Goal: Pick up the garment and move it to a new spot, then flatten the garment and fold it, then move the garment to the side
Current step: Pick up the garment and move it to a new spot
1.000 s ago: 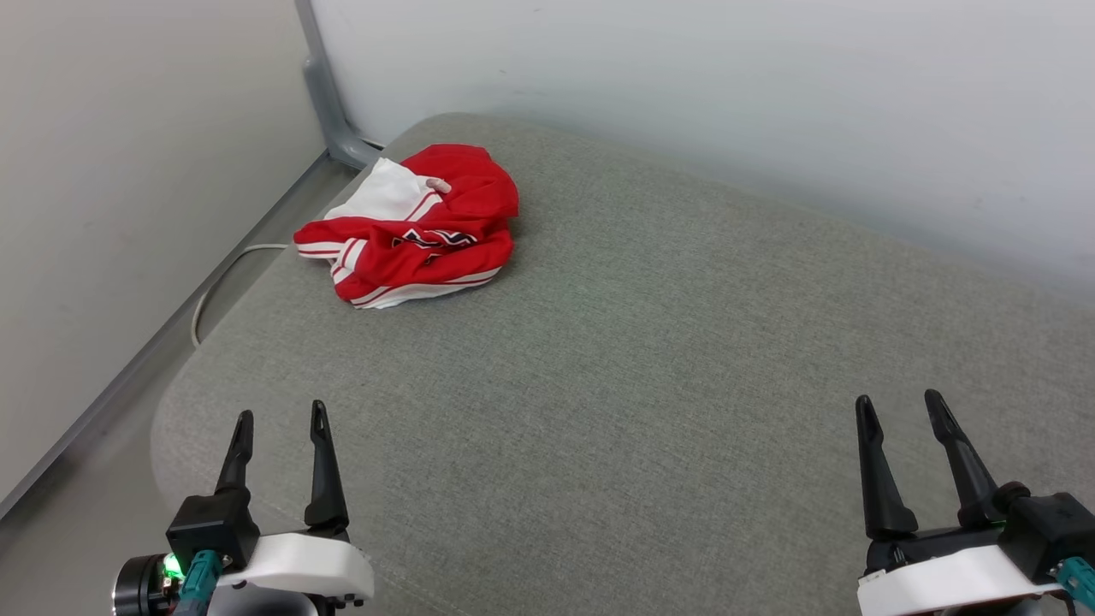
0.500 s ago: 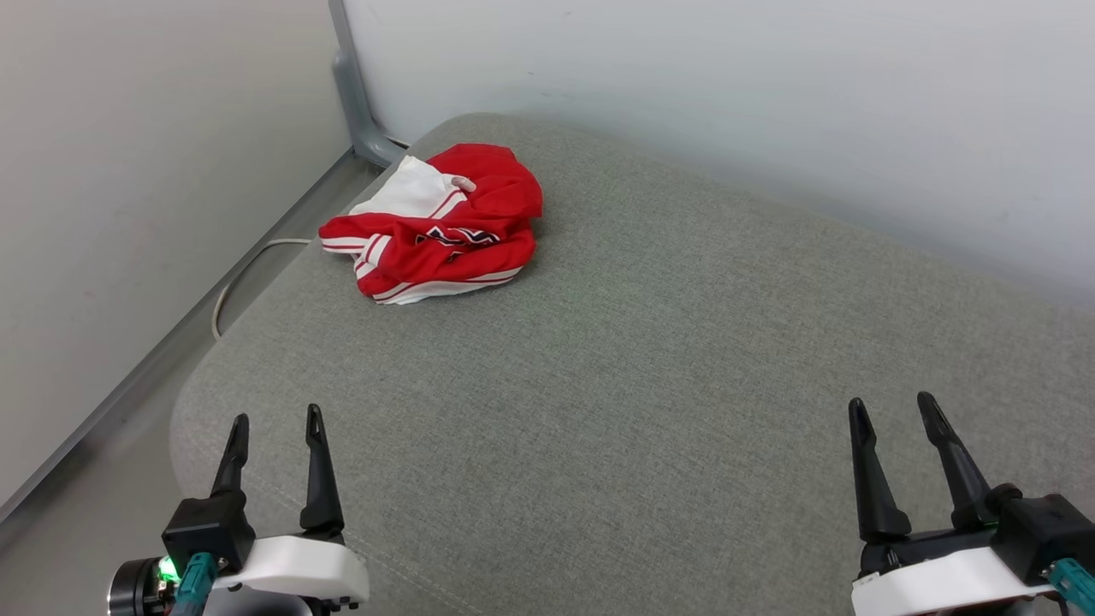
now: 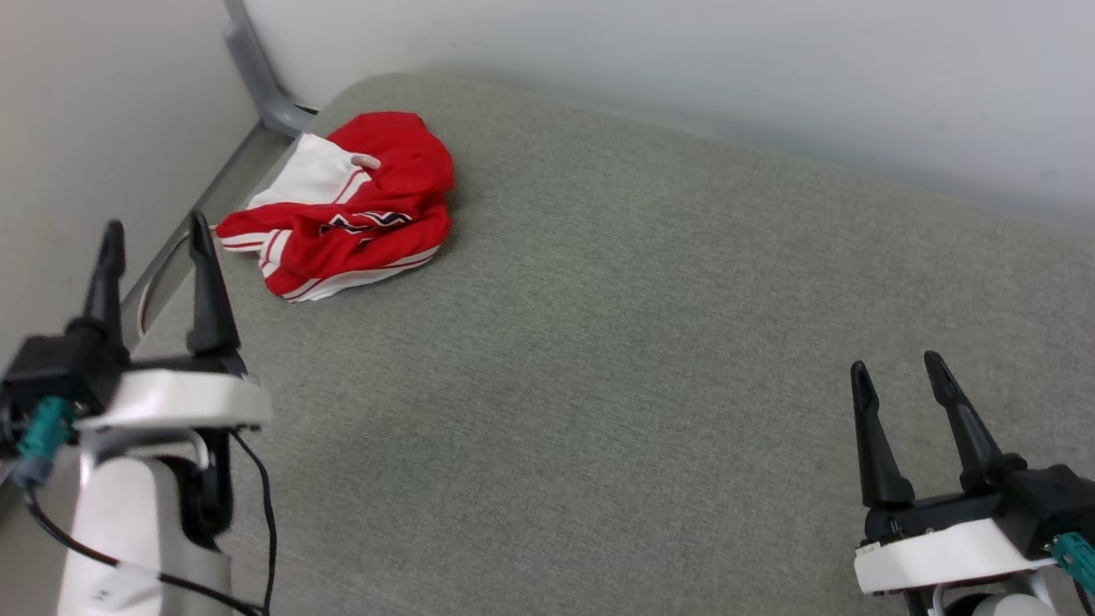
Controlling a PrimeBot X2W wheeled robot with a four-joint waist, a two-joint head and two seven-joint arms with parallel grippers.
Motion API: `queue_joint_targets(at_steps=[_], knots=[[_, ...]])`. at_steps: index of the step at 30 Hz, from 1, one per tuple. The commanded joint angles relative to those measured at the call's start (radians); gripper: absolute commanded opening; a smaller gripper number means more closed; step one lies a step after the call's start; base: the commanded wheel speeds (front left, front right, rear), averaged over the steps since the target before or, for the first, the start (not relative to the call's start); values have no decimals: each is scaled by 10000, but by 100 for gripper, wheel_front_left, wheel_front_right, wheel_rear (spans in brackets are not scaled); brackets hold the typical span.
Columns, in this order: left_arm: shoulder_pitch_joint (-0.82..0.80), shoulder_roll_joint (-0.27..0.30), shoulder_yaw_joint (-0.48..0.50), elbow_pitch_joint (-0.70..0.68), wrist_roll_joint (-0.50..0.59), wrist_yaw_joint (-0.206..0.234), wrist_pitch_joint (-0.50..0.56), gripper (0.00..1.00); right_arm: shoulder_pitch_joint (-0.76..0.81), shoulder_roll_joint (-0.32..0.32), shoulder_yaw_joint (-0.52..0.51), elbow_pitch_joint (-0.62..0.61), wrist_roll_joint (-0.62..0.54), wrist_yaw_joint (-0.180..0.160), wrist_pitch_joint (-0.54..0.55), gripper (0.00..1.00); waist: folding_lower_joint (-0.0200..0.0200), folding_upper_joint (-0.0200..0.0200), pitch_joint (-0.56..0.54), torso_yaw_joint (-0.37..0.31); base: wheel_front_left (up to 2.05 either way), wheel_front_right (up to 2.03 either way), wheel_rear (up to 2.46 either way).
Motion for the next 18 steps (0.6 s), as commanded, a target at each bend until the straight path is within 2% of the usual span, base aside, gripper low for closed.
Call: queue_joint_targets(at_steps=[1,4,7,11,14,18], knots=[[-648,138,140,46,-45,-131,-28,100,-248,17,-49,-115,-119,-8,-25,100,0,0,657,-539,0,0,0],[-1755,619,313,249,-72,-387,-28,100,-507,17,-136,-310,-366,-7,-25,100,0,0,1271,-853,0,0,0],[-2447,784,359,536,-267,-471,-26,100,-697,15,-255,-444,-513,-7,-25,100,0,0,1692,-993,0,0,0],[-3899,1461,351,1222,-596,-643,3,100,-1074,15,-439,-812,-815,-7,-23,100,0,0,2541,-1206,0,0,0],[-4982,1905,213,1843,-1019,-730,383,100,-1313,15,-601,-1112,-1036,-7,-25,100,0,0,3109,-1239,0,0,0],[-6049,2493,-188,2748,-1658,-785,1592,100,-1573,15,-714,-1453,-1239,-7,-25,100,0,0,3664,-1283,0,0,0]])
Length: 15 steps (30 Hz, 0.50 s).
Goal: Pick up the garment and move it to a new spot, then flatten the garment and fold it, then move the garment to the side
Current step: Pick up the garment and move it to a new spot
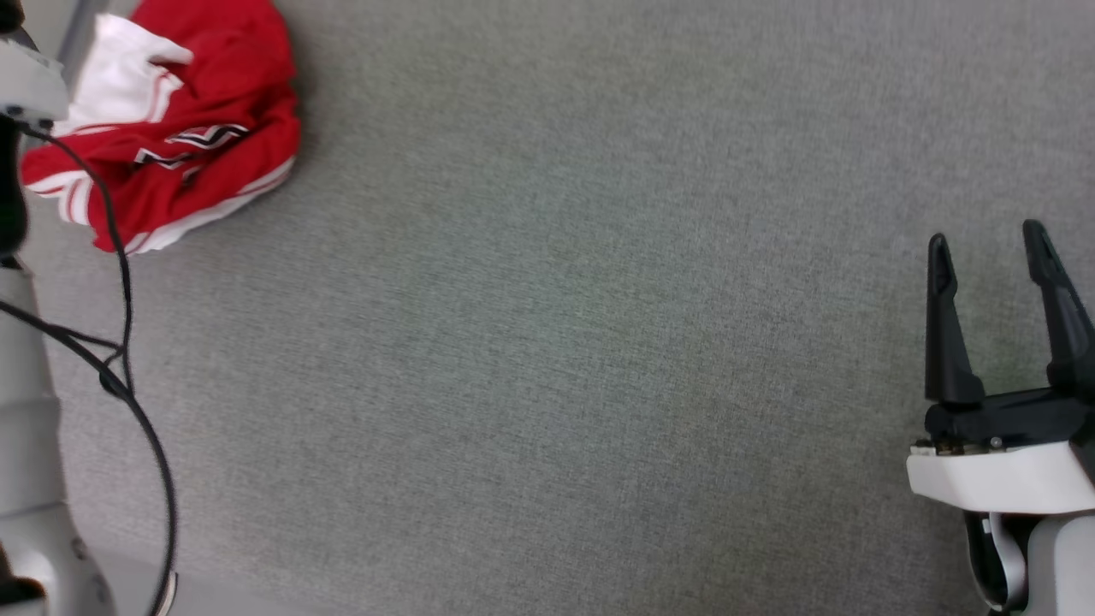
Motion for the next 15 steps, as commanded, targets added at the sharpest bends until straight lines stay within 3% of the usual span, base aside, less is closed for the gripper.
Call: queue_joint_targets(at_steps=[1,7,15], knots=[[-181,132,-88,125,-104,-3,242,100,-177,13,-17,-73,-56,-7,-25,100,-3,0,438,-147,0,0,0],[-1101,1155,-860,1129,-1565,-11,2790,100,-423,13,-24,-457,-169,-7,-25,100,-3,0,886,-271,0,0,0],[-1346,2026,-1728,2151,-3679,-14,6962,100,-647,13,-35,-750,-266,-7,-24,100,-3,0,1300,-552,0,0,0]])
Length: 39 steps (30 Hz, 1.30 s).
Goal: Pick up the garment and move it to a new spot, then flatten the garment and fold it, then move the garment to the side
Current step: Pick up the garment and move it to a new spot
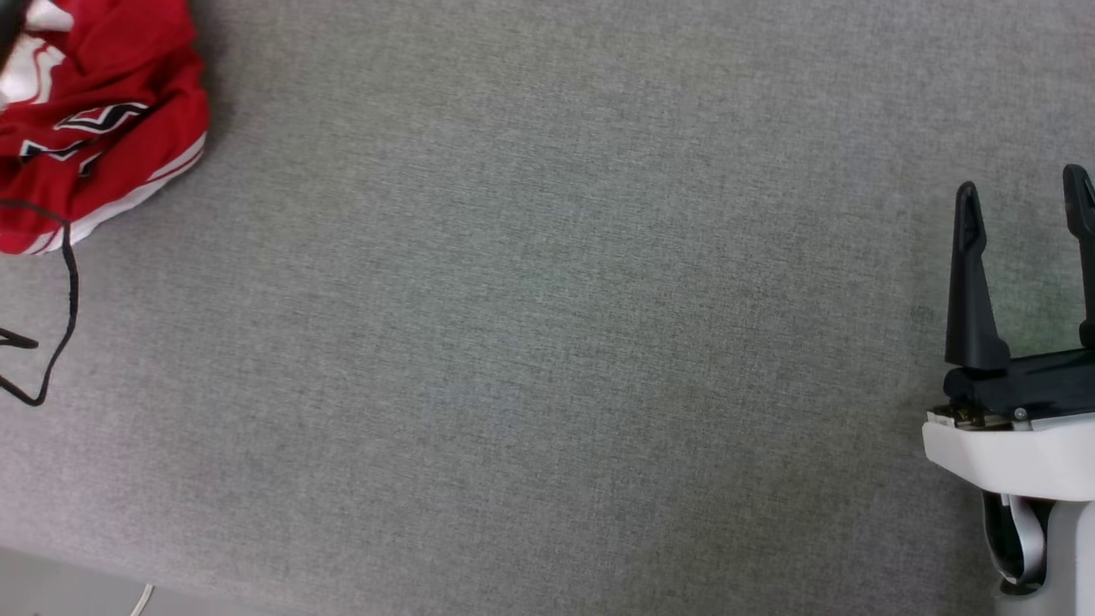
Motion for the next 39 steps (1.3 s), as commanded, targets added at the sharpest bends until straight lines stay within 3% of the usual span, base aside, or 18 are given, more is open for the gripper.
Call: queue_joint_targets(at_steps=[1,4,8,16,17,18,26,34,39], knots=[[82,36,-151,63,-134,1,342,100,-120,13,-18,-53,-41,-7,-24,100,-2,0,94,-83,0,0,0],[172,400,-366,262,-480,1,1044,100,-215,13,-36,-144,-86,-7,-24,100,-2,0,266,-173,0,0,0],[408,367,-831,893,-1059,0,2064,100,-317,-6,-78,-270,-107,-7,-24,100,-2,0,577,-310,0,0,0],[884,-62,-1564,1836,-1348,1,2226,100,-480,-47,-96,-316,-124,-7,-24,100,-2,0,806,-412,0,0,0],[899,-107,-1646,1915,-1365,1,2189,95,-488,-46,-98,-305,-125,-7,-24,100,-2,0,800,-420,0,0,0],[895,-117,-1744,1976,-1358,1,2135,0,-486,-44,-97,-290,-126,-7,-24,100,-2,0,777,-427,0,0,0],[210,764,-2444,1320,-1280,12,996,0,-270,-13,-88,-67,42,-7,-24,100,-2,0,-9,-370,0,0,0],[-450,1597,-3936,-341,-1433,11,305,0,69,15,9,243,442,-7,-24,100,-2,0,-1255,-361,0,0,0],[-714,1742,-4816,-1845,-1344,11,271,0,319,17,-48,358,704,-7,-24,100,-2,0,-1826,-462,0,0,0]])
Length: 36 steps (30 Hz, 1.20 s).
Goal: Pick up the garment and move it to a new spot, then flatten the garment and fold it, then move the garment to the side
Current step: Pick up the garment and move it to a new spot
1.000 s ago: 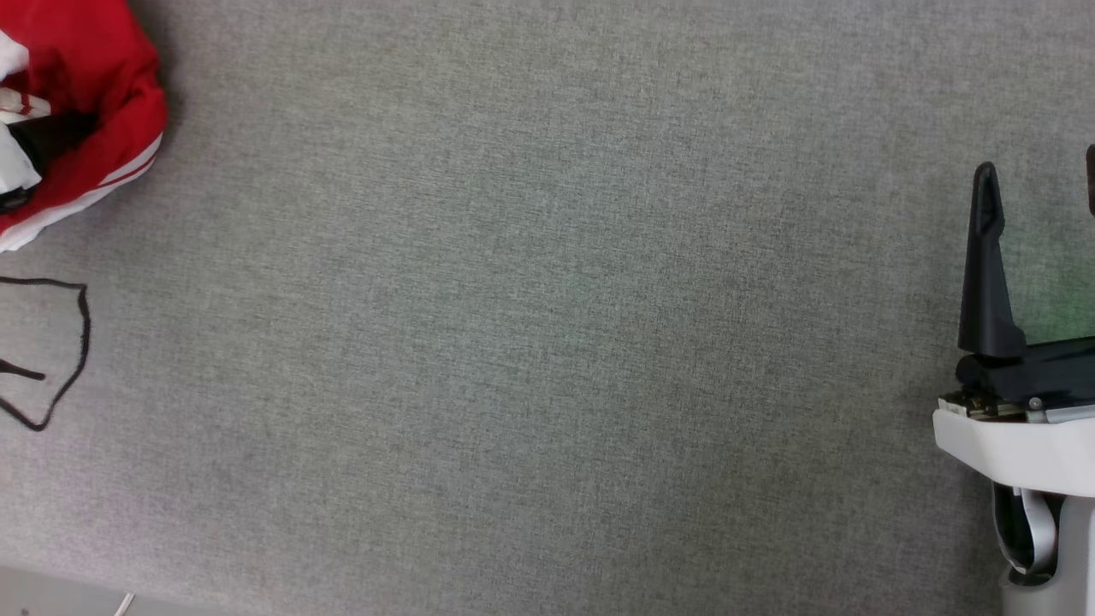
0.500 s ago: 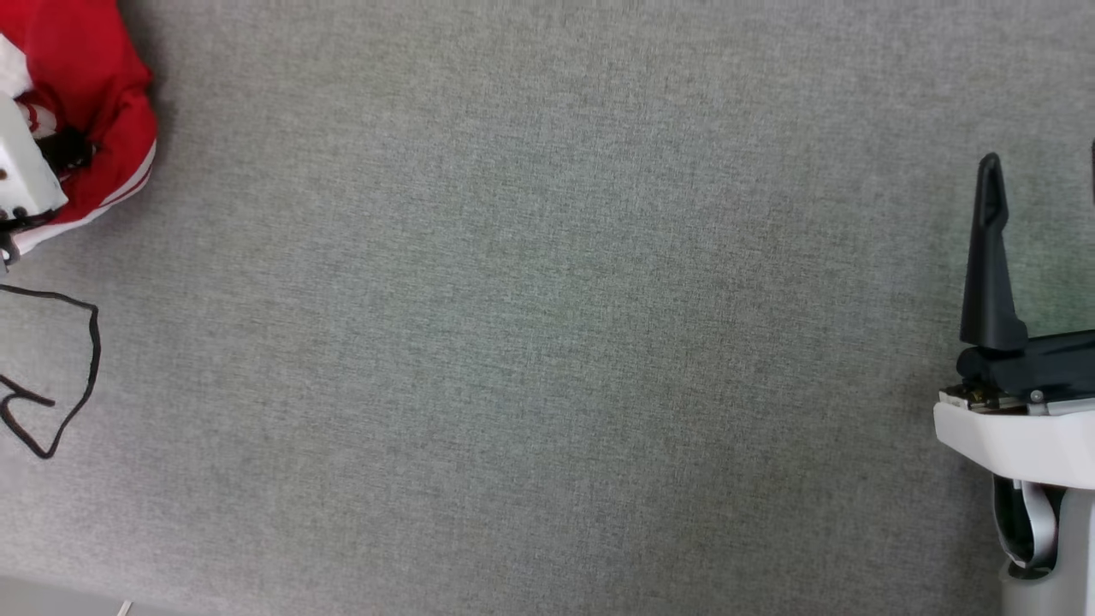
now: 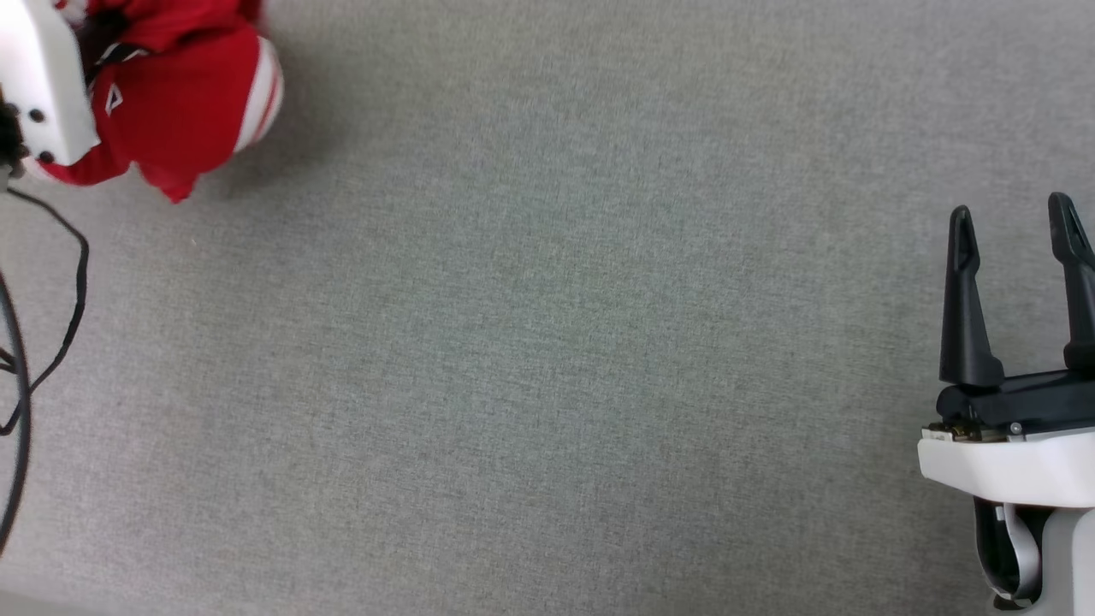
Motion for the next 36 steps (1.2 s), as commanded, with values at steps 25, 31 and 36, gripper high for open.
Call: queue_joint_targets(at_steps=[25,31,36], knots=[[-2035,-2616,-5898,-3255,19,28,-380,0,-63,28,-217,297,1275,-7,-24,100,1,0,-448,-2924,0,0,0],[-1913,-3412,-7522,-2691,-389,28,-824,0,-138,28,-311,348,1487,-7,-24,100,1,0,-182,-3319,0,0,0],[-713,-4009,-7803,-2376,-189,27,-302,0,-262,28,-271,352,1586,-7,-24,100,1,0,45,-3432,0,0,0]])
